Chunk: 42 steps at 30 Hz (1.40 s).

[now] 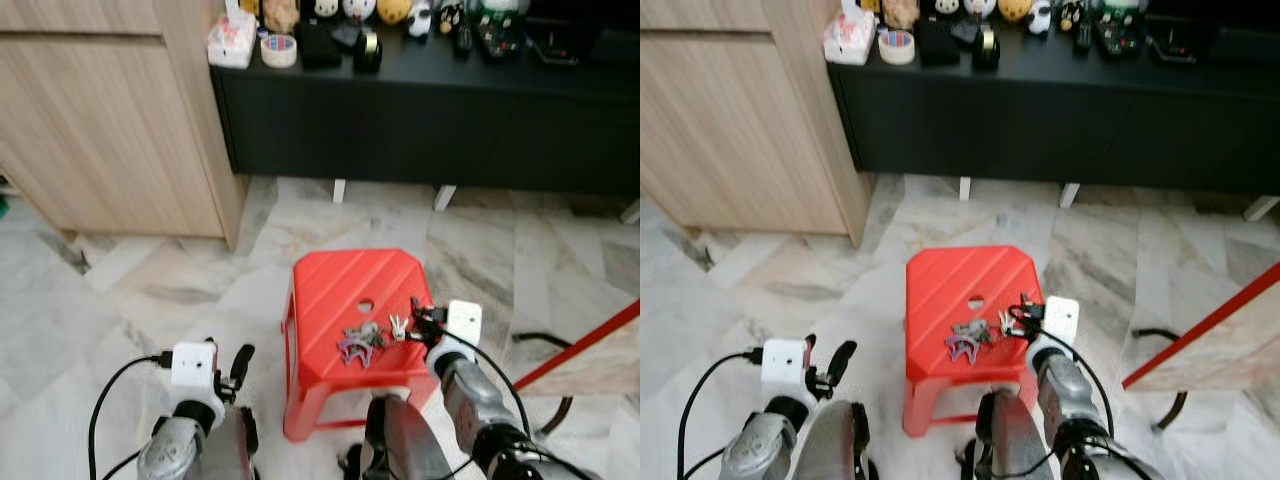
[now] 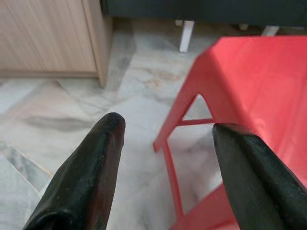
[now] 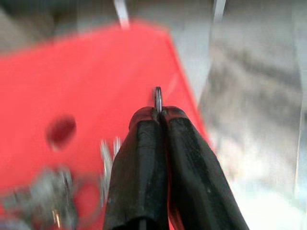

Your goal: Hang keys on a hook

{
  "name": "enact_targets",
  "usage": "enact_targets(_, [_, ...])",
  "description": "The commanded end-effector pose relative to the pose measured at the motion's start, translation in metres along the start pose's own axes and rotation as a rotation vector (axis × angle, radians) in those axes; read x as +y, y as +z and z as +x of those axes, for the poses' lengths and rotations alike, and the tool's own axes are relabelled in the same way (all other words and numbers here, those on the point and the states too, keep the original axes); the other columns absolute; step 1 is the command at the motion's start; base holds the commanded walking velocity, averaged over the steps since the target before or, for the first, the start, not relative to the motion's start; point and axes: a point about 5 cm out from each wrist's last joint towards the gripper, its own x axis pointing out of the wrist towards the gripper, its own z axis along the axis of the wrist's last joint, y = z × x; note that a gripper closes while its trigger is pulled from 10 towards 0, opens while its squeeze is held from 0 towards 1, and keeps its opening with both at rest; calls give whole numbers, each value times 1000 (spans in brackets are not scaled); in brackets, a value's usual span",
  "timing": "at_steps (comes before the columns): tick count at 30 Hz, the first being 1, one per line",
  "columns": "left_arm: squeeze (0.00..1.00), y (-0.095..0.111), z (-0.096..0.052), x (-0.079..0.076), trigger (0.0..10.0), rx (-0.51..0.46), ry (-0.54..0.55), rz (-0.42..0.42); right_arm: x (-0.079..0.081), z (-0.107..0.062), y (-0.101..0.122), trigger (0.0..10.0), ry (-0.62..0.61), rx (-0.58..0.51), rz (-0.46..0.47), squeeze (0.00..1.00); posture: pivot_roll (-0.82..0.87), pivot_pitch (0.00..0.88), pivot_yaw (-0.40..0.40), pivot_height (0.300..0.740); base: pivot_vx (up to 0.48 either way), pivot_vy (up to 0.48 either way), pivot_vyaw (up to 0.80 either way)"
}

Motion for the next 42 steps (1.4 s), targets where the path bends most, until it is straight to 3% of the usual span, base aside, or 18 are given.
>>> enact_targets(1, [0,-6,0,3,10000,16,15,-3,-1,2,12,0,10,-68,12,0,134,39,-91,601,0,0,0])
enact_targets(5, [0,-10,7,7,10000,24,26,-3,3,1,19,235,43,-124,10,0,126,0,-96,601,0,0,0])
enact_targets(6, [0,-11,8,8,10000,26,32,-4,3,-1,19,3961,46,-139,5,0,125,0,-97,601,0,0,0])
enact_targets(7, [0,-12,9,9,10000,29,36,-5,3,-2,19,3961,48,-147,2,0,124,0,-98,601,0,0,0])
enact_targets(8, [0,-13,10,10,10000,31,40,-6,3,-3,20,9373,46,-155,-3,0,125,0,-97,601,0,0,0])
enact_targets(9, [0,-13,10,10,10000,31,40,-6,3,-3,20,9373,46,-155,-3,0,125,0,-97,601,0,0,0])
enact_targets(10, [0,-15,14,13,10000,38,51,-5,1,-5,20,10000,37,-178,2,0,123,0,-91,601,0,0,0])
enact_targets(17, [0,-29,17,23,10000,91,78,-6,-1,-17,11,10000,11,-201,-98,0,90,0,-60,601,0,0,0])
enact_targets(22, [0,-44,12,31,10000,156,105,-11,-2,-23,-1,10000,15,-169,-98,0,67,0,-40,601,0,0,0])
enact_targets(26, [0,-51,9,33,10000,181,118,-11,-3,-25,2,10000,-15,-205,-44,0,73,0,-40,601,0,0,0])
enact_targets(42, [0,-73,-2,42,10000,264,155,1,-9,-27,-10,10000,-59,-146,-54,0,91,0,-50,691,0,0,0])
